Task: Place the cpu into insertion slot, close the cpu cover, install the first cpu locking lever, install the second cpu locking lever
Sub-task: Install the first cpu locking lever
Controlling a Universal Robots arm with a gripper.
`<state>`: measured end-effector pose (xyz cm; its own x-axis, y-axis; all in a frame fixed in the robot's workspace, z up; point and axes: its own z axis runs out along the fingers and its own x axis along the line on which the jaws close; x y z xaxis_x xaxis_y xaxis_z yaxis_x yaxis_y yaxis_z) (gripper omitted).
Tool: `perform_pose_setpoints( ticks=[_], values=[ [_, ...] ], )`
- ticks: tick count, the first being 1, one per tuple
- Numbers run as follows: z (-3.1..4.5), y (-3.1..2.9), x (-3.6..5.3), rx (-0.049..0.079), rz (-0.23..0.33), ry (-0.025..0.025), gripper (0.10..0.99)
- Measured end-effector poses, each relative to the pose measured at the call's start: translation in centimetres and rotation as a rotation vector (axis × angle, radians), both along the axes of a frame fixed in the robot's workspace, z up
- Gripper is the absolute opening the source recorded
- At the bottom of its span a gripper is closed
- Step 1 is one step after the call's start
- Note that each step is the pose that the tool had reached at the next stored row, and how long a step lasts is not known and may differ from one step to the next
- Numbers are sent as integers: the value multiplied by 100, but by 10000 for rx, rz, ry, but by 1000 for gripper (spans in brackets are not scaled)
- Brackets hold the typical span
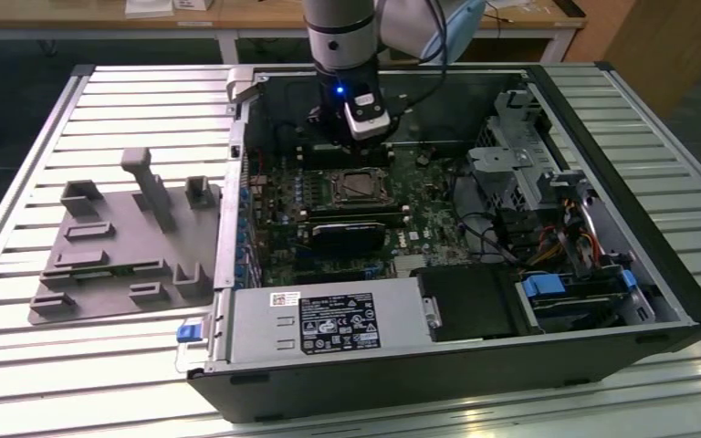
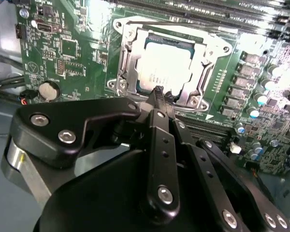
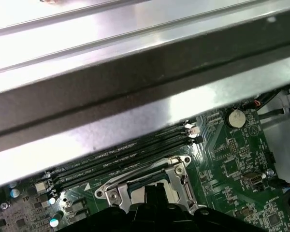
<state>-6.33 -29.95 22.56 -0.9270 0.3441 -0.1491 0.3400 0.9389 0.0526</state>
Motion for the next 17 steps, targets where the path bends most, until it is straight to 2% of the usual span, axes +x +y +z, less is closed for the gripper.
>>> perform_pose_setpoints(
  ticks=[11,17],
  values=[
    [0,-157,9,-10,-1,8,102],
    [-3,-216,24,-36,35,31,102]
  ],
)
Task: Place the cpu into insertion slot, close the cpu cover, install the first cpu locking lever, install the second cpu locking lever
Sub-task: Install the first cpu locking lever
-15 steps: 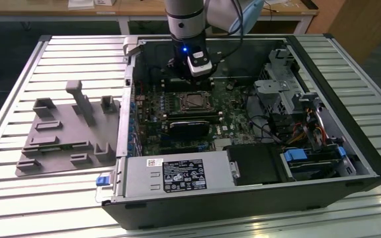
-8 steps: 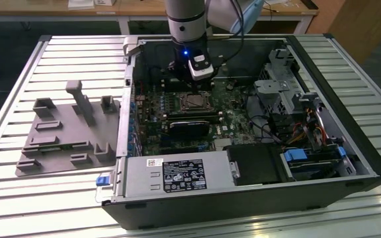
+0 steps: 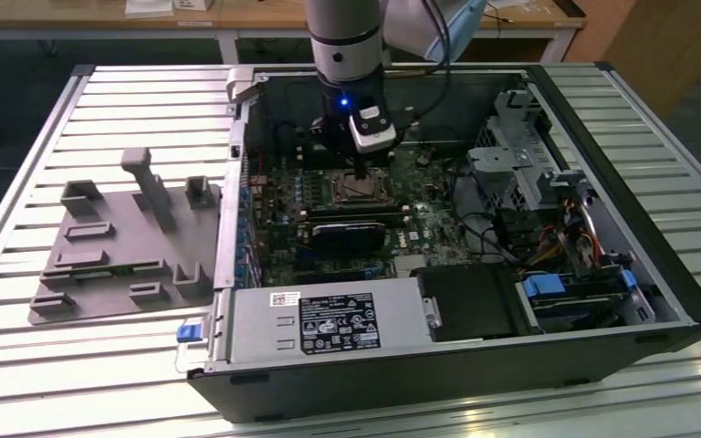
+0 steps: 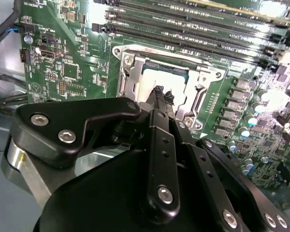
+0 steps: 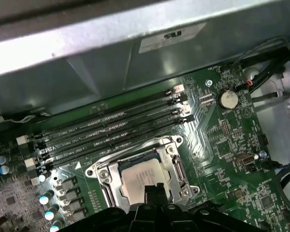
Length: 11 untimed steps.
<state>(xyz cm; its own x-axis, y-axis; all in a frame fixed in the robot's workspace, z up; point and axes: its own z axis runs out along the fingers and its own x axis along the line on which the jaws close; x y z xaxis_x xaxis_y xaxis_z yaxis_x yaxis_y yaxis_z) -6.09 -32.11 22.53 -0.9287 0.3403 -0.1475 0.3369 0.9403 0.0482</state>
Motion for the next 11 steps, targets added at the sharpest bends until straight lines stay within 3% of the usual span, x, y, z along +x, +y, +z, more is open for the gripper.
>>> perform_pose_setpoints(
  ticks=[4,11],
  values=[
    [-3,-7,8,-97,149,48,102],
    [35,-8,9,-106,351,48,102]
  ],
)
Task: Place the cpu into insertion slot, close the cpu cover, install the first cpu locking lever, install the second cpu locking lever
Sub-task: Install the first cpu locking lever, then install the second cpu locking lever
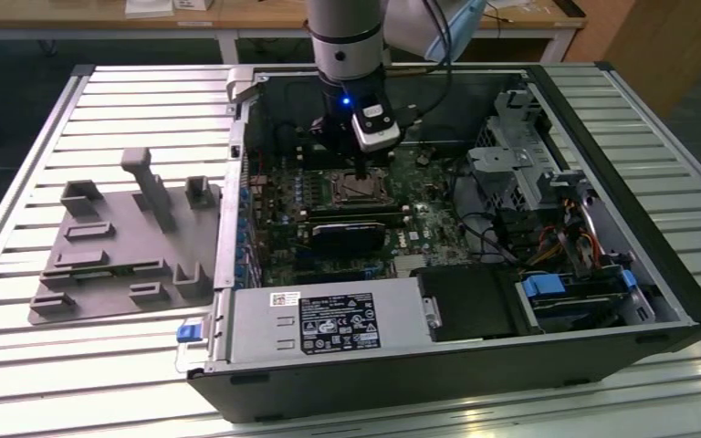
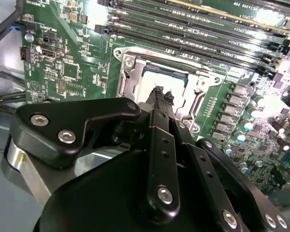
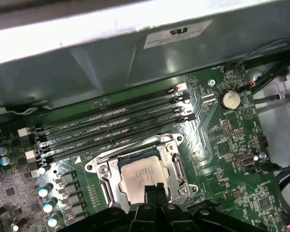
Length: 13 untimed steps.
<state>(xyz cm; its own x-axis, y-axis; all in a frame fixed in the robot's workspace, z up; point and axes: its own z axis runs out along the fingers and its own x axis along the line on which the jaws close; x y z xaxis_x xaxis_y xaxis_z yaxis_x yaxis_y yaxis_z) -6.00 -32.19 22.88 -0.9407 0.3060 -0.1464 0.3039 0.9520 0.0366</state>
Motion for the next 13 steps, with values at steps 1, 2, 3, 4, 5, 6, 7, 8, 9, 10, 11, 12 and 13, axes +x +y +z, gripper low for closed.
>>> perform_pose_setpoints(
  ticks=[1,2,3,4,5,6,7,8,9,10,11,12,13],
  values=[
    [19,0,0,0,0,0,102],
    [38,0,0,1,0,-1,102],
    [56,0,0,1,0,-1,102],
    [71,0,0,-1,0,0,102],
    [82,0,0,-1,0,0,102],
    [84,0,0,1,0,-1,102],
    [83,0,0,2,0,-1,102],
    [83,0,0,3,0,-2,102],
    [87,0,0,0,0,0,102],
    [90,0,0,0,0,0,102],
    [90,0,0,0,0,0,102],
    [90,0,0,0,0,0,102],
    [90,0,0,1,0,-1,102]
  ],
)
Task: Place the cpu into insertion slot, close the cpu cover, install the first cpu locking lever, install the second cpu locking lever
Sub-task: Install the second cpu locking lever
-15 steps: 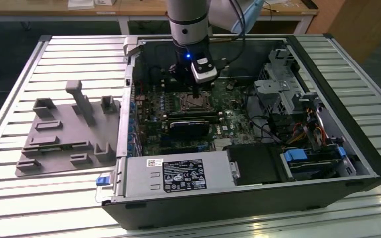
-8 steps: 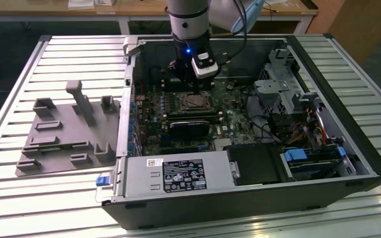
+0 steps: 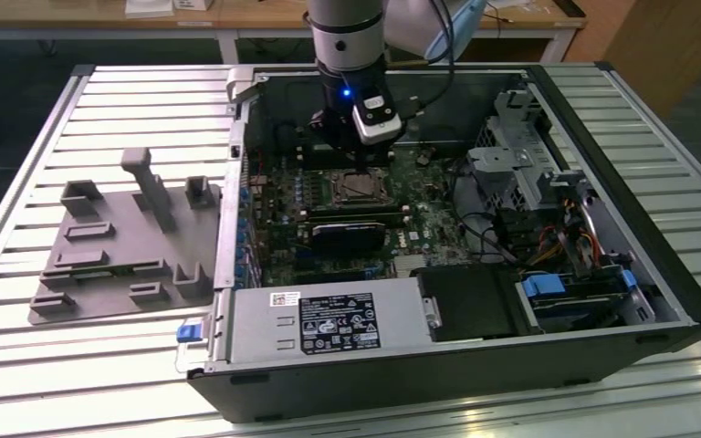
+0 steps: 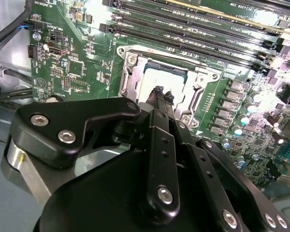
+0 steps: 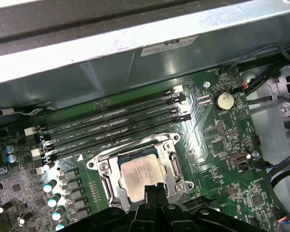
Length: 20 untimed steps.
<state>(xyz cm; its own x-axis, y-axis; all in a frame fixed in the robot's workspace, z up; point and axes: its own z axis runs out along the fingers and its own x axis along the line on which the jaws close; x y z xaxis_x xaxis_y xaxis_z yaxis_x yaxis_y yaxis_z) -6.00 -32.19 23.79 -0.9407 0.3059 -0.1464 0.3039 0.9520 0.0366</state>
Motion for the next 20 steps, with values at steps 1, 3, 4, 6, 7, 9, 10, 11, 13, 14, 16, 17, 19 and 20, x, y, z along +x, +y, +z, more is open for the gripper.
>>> perform_pose_setpoints(
  ticks=[1,3,4,6,7,9,10,11,13,14,16,17,19,20],
  values=[
    [0,0,0,0,0,0,102],
    [1,-1,0,-1,0,1,102],
    [1,-3,0,-4,0,1,102],
    [1,-13,0,-8,1,2,102],
    [1,-20,0,-6,0,0,102],
    [1,-40,0,-7,0,1,102],
    [1,-49,0,-7,-1,1,102],
    [1,-59,0,-7,0,1,102],
    [0,-73,0,-6,0,0,102],
    [0,-82,0,-6,0,0,102],
    [-1,-100,0,-6,0,0,102],
    [-1,-107,0,-6,0,0,102],
    [-4,-120,0,-7,0,1,102],
    [-6,-127,0,-7,0,1,102]
  ],
)
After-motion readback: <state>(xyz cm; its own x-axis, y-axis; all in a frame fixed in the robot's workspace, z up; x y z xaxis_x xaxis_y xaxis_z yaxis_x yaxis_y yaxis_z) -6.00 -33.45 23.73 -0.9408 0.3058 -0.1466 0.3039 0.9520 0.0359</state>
